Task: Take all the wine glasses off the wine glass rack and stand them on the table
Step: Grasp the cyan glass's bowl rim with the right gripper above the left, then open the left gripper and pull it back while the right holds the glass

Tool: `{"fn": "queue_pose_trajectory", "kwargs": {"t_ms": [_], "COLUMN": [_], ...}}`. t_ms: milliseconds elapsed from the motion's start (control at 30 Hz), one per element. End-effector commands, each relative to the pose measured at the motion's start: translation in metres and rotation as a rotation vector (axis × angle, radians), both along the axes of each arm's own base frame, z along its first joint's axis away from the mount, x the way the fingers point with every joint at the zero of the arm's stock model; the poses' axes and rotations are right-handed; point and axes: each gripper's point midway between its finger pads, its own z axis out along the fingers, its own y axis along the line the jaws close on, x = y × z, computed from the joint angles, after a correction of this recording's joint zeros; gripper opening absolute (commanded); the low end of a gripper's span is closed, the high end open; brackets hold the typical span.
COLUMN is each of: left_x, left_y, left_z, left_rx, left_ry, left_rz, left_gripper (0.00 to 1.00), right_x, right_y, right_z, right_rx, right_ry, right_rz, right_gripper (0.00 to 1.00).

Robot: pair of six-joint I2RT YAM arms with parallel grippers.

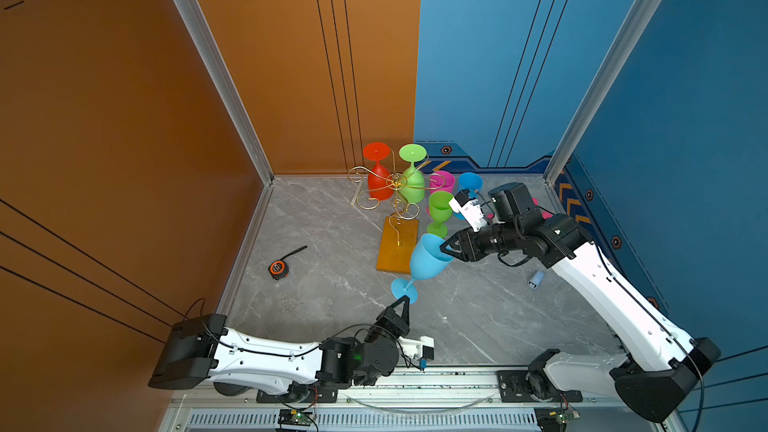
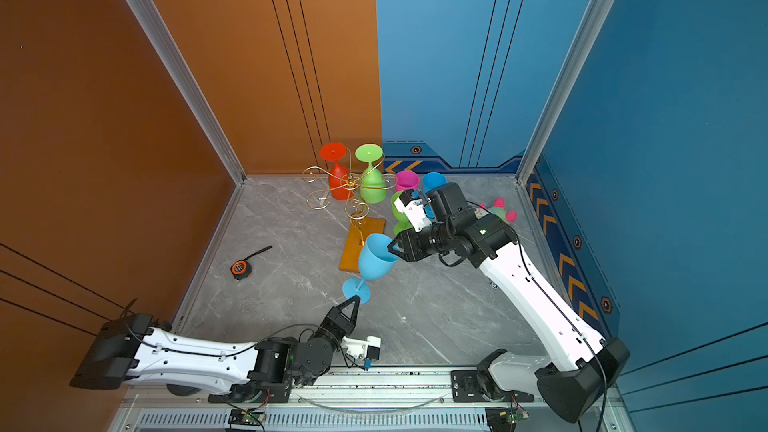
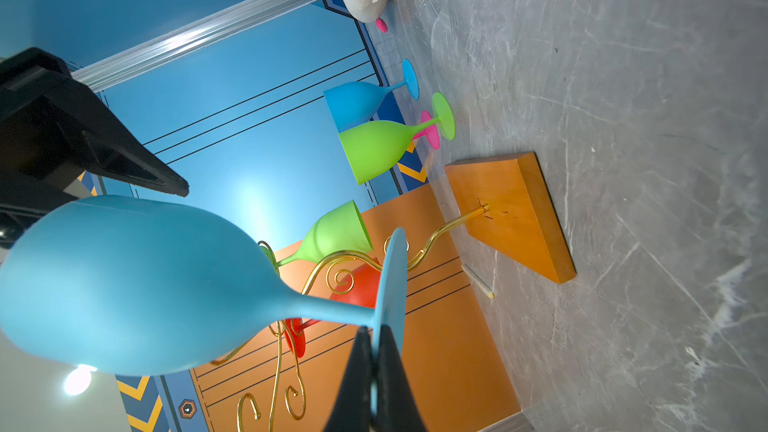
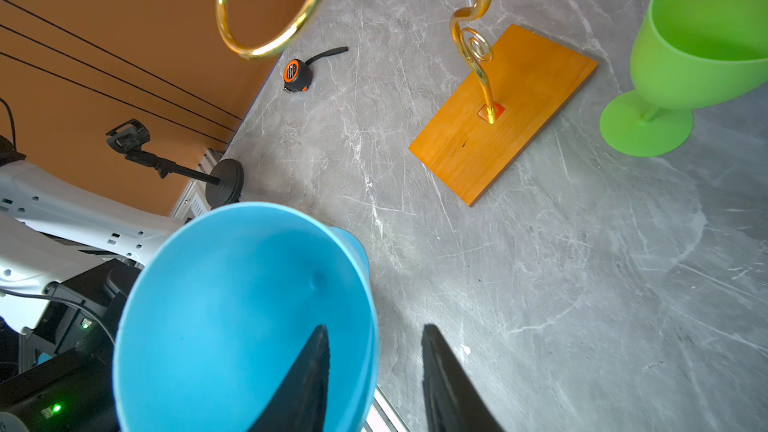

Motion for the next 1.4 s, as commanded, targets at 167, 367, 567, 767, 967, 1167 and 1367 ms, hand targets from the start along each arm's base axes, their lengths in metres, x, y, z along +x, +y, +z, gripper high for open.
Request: {"fn": "queue_pose_trajectory", "kwargs": {"t_ms": [167, 367, 567, 767, 967, 1167, 1367], "left_x": [-0.001, 0.0, 0.001, 0.002, 0.003, 0.004, 0.003], "left_y": [0.003, 0.003, 0.004, 0.004, 0.004, 0.003, 0.002], "left_z": [0.007, 0.008, 0.008, 0.008, 0.005, 0.002, 0.0], "left_rx": [-0.015, -0.011, -0.009, -0.008, -0.005, -0.031, -0.059], "left_ry": [-0.021, -0.025, -0.025, -0.024, -0.019, 0.004, 0.024], "left_rz": [0.004, 0.004, 0.006, 0.007, 0.004, 0.007, 0.001], "left_gripper": [0.0, 0.0, 0.0, 0.0, 0.13, 0.28, 0.41], "right_x": [-0.004, -0.006, -0.006, -0.005, -0.002, 0.001, 0.005], "right_y": [0.005, 0.007, 0.008, 0.008, 0.007, 0.004, -0.002], "right_z": [0.005, 0.006, 0.004, 0.004, 0.005, 0.005, 0.007], "right_rx": [0.004, 0.015, 0.016, 0.015, 0.006, -0.001, -0.006], "right_ry": [0.01, 0.015, 0.023, 0.023, 0.011, 0.001, -0.011], "right_rz": [0.031, 0.043, 0.046, 0.045, 0.036, 0.021, -0.01], "right_gripper": [0.23, 0.14, 0.07, 0.01, 0.0, 0.0, 0.0]}}
